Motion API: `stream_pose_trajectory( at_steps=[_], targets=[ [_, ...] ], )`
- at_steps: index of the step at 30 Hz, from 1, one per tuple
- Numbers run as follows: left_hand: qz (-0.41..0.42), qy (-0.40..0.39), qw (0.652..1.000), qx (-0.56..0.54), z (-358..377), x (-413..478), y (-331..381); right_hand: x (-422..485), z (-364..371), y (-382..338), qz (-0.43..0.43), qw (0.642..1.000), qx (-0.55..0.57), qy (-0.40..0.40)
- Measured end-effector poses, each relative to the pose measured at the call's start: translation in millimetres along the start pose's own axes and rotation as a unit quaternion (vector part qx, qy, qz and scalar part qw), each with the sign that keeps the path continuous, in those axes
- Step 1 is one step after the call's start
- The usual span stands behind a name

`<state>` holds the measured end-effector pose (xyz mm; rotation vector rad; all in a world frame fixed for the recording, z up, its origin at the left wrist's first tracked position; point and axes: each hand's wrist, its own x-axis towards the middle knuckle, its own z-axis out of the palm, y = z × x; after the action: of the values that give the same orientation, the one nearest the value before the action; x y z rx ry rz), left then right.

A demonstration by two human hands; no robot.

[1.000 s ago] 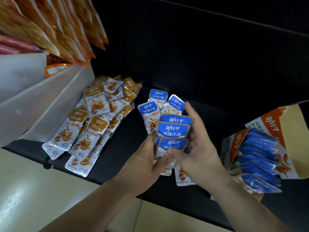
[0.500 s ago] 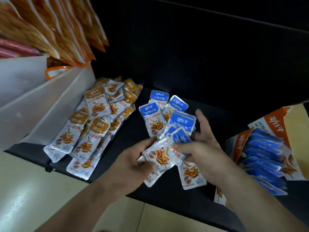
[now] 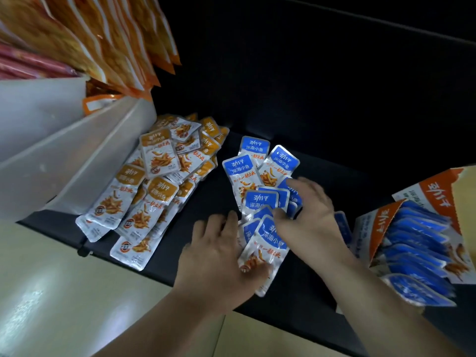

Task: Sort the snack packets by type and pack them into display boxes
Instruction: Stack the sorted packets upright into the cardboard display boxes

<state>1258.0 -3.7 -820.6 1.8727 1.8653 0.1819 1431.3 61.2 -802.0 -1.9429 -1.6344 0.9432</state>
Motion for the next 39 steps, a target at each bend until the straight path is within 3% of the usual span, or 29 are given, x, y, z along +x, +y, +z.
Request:
stream_pose_trajectory(
  at_steps=[5,10,14,18,24,32,39],
  targets=[
    [-0.044,-0.041,0.997,0.044,4,-3,21,7,17,12,-0.064,0.992,-0.027,-0.109],
    [-0.020,-0.041,0.996,0.080,15,-5,28,11,19,17,-0.115,0.982,-0.135,-0.062],
    [0.039,0.041,0.997,0.052,26,-3,1,9,11,15,-0.119,0.982,-0.141,-0.046],
    [0.074,0.070,0.991,0.083,27,-2,-16,-1,7,18,-0.111,0.972,-0.202,-0.055],
    [0.003,-0.032,0.985,0.172,18,-9,6,-7,9,25,-0.140,0.973,-0.173,-0.058],
    [-0.011,-0.039,0.982,0.186,3,-18,-6,-14,21,27,-0.146,0.962,-0.230,-0.005],
    [-0.048,-0.045,0.991,0.116,-2,-15,-8,-12,23,19,-0.128,0.961,-0.247,-0.007]
  ],
)
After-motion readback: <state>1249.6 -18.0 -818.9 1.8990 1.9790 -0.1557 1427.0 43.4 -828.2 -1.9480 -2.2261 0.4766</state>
